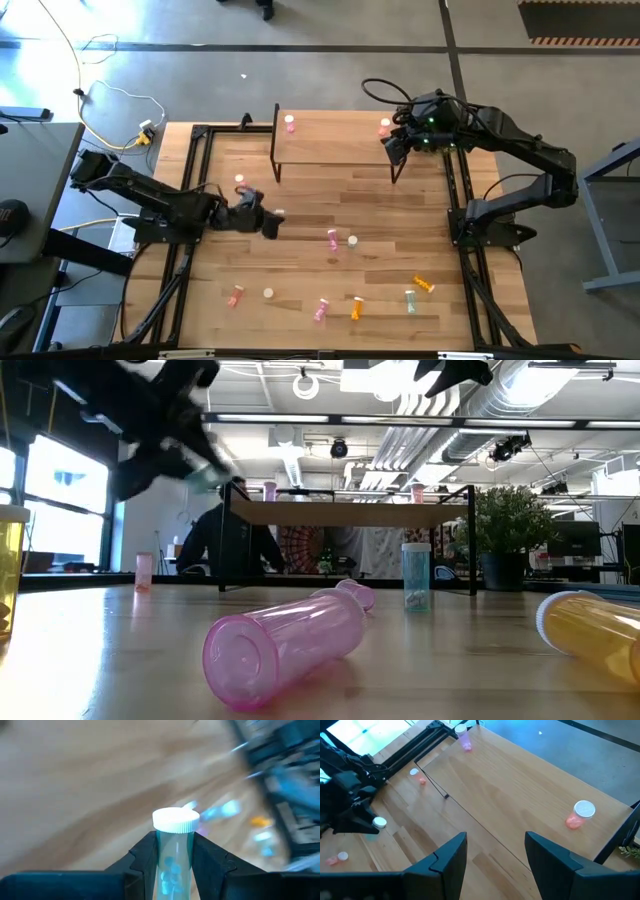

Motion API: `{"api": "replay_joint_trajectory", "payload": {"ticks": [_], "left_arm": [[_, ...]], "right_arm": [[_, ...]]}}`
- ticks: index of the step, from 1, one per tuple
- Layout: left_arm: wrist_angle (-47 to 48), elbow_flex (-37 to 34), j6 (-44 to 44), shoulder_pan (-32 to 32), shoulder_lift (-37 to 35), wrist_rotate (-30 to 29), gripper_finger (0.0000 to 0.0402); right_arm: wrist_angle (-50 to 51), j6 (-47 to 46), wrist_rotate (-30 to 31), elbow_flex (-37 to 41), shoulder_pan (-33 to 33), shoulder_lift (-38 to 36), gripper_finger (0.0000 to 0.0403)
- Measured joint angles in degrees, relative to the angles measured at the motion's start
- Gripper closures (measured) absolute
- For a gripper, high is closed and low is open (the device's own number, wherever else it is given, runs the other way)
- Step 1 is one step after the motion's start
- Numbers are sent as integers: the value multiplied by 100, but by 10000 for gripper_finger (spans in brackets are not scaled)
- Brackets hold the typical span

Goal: Pick and place medicine bottles onto shelf by color
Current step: Put the top left blue pill bottle on the shelf

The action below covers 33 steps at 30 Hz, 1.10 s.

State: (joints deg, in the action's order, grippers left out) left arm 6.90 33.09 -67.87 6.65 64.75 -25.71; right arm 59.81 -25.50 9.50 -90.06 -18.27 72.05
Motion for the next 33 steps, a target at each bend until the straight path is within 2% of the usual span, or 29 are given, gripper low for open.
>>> {"api": "replay_joint_trajectory", "payload": {"ticks": [7, 12, 17, 22, 27, 30, 33], "left_arm": [[-2189, 12, 2281, -1071, 37, 578, 309], [-3161, 17, 3595, -1883, 106, 1150, 309], [-3997, 17, 4611, -2555, 261, 1453, 309], [-4786, 17, 5471, -2942, 630, 1462, 309], [-5647, 14, 6204, -2958, 1179, 1344, 309], [-6012, 16, 6497, -2898, 1480, 961, 309], [-6026, 94, 6368, -2792, 1743, 304, 309]], "right_arm": [[-134, -17, 1, 0, 1, 0, 212], [-137, -152, 188, 0, -1, 0, 212], [-137, -168, 334, 0, -1, 0, 212], [-140, -319, 515, 0, -1, 0, 212], [-164, -319, 692, 0, -1, 0, 212], [-285, -281, 697, 0, -11, 0, 212], [-433, -130, 728, 0, -11, 0, 212]]}}
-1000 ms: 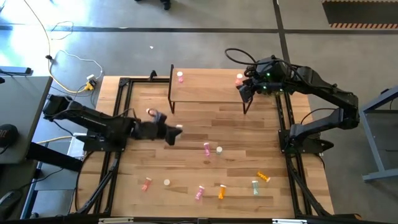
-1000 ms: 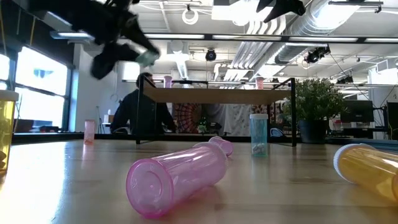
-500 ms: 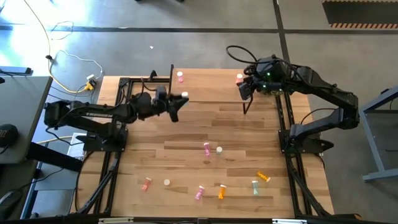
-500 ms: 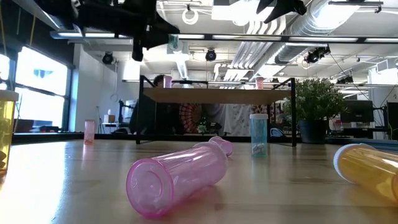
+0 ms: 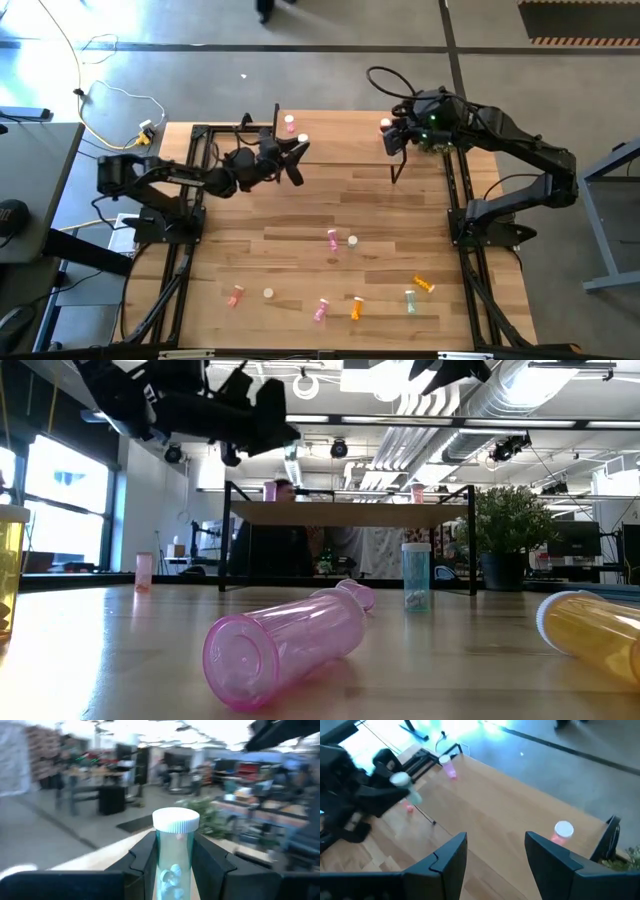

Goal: Pick and place medicine bottles onto shelf by color
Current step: Put the top left blue pill bottle on the shelf

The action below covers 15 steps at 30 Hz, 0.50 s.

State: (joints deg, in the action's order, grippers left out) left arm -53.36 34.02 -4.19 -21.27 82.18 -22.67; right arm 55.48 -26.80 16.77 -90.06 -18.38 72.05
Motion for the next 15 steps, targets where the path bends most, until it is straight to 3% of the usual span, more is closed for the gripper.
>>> {"api": "replay_joint_trajectory", "payload": {"ticks": [7, 15], "left_arm": [[-4, 508, 327, 377, 790, -528, 309], [-6, 955, 162, 330, 1452, -1258, 309]], "right_arm": [[-119, 283, 355, 0, -2, 0, 212], [-141, 244, 697, 0, -2, 0, 212]]}}
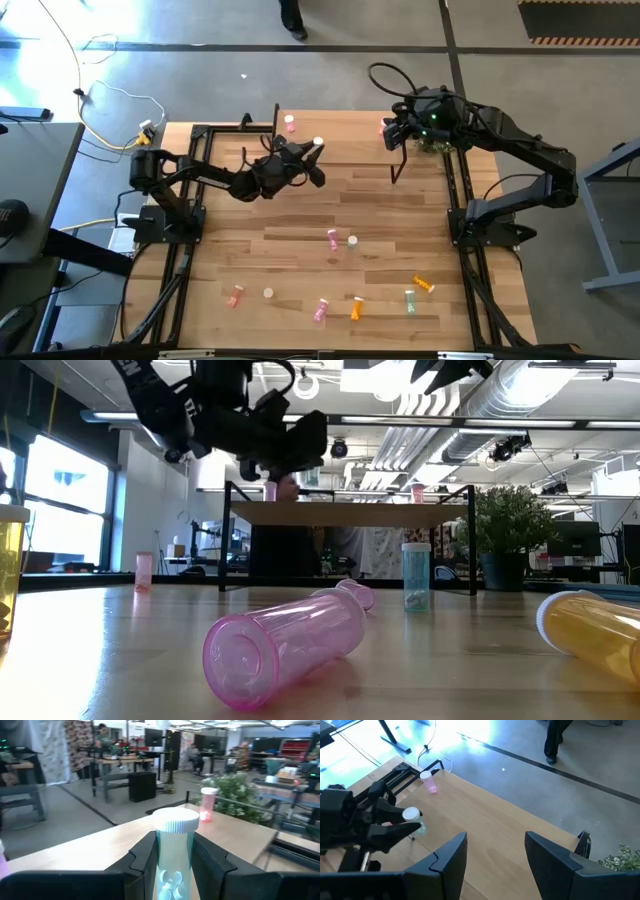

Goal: Pick and place medicine bottles onto shelf by color
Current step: Put the top left blue pill bottle on the shelf

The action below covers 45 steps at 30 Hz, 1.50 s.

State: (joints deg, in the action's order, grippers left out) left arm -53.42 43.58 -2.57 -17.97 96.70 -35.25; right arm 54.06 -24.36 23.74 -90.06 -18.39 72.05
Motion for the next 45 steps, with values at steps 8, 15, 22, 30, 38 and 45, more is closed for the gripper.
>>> {"api": "replay_joint_trajectory", "payload": {"ticks": [8, 15, 22, 30, 38, 45], "left_arm": [[60, 58, -281, -207, 132, -24, 309], [474, 58, -691, -300, 132, 4, 309], [694, 59, -470, -300, 132, 24, 309], [734, 63, -474, -300, 123, 20, 309], [776, 51, -625, -302, 127, 170, 270], [740, 50, -689, -302, 127, 147, 218]], "right_arm": [[4, 56, 16, 0, 2, 0, 212], [2, 239, 16, 0, 0, 0, 212], [4, 258, 16, 0, 0, 0, 212], [4, 242, 16, 0, 0, 0, 212], [7, 239, 13, 0, 0, 0, 212], [7, 240, 13, 0, 0, 0, 212]]}}
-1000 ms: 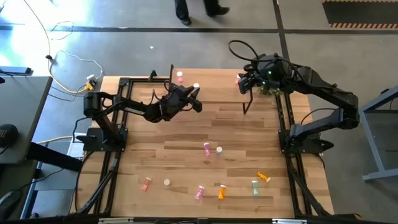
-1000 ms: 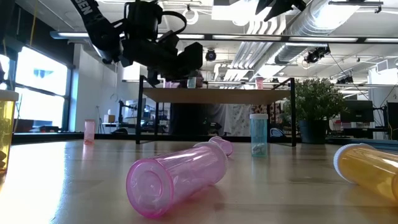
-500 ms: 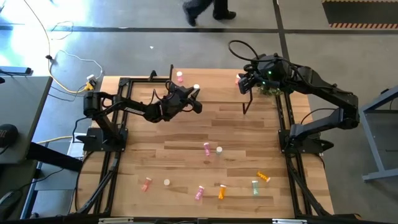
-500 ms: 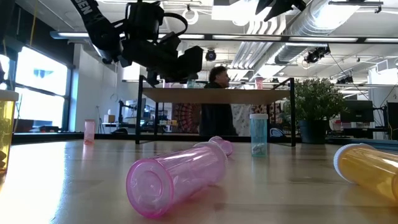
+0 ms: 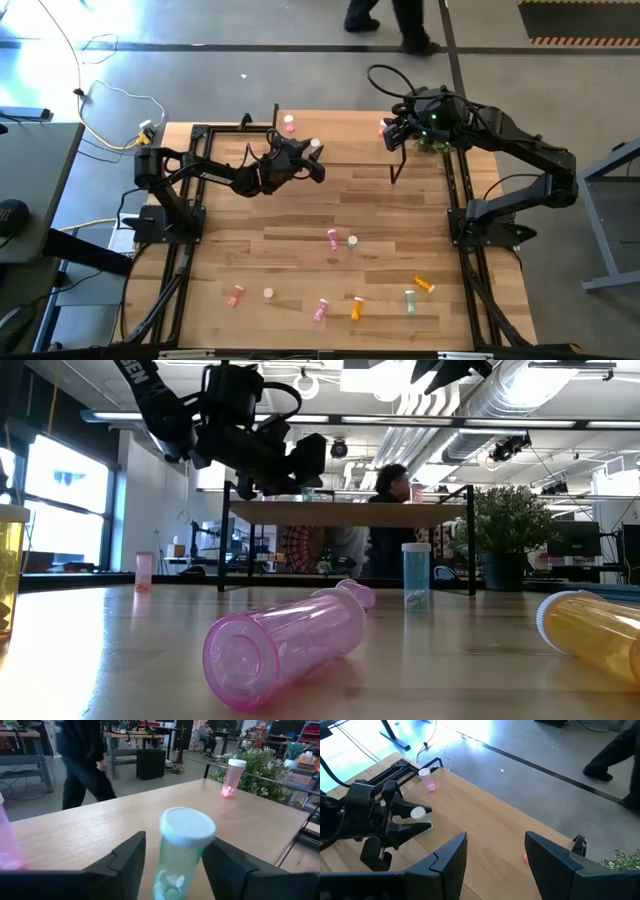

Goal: Pick and place medicine bottles onto shelf by color
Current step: Put the top left blue pill bottle on the shelf

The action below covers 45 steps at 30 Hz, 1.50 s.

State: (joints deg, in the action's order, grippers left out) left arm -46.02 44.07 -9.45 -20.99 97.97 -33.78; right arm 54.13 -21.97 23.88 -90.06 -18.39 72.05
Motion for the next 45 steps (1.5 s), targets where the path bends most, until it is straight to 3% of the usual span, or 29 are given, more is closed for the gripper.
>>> {"api": "replay_joint_trajectory", "payload": {"ticks": [7, 17, 22, 26, 32, 39, 42, 45], "left_arm": [[-1, 2, -238, -1, -95, -10, 191], [1, 2, -267, -4, -625, -11, 185], [-2, 2, -299, -4, -1183, 95, 185], [132, 2, -302, -6, -1891, 588, 185], [1511, 7, -651, -54, -3110, 1722, 186], [3791, 7, -962, -307, -4264, 2972, 187], [4408, 9, -942, -396, -4609, 3179, 187], [4795, 9, -944, -451, -4845, 3185, 187]], "right_arm": [[0, 51, -2, 0, 0, -2, 212], [-22, 148, -2, 0, 0, -2, 212], [-489, 463, -30, 0, 0, -2, 212], [-1200, 1059, -408, 0, -7, -2, 212], [-2164, 1435, -1506, 0, -343, 66, 212], [-3083, 1587, -2159, 0, -891, 470, 212], [-3592, 1546, -2190, 0, -1078, 607, 212], [-4400, 1597, -2640, 0, -1197, 731, 212]]}}
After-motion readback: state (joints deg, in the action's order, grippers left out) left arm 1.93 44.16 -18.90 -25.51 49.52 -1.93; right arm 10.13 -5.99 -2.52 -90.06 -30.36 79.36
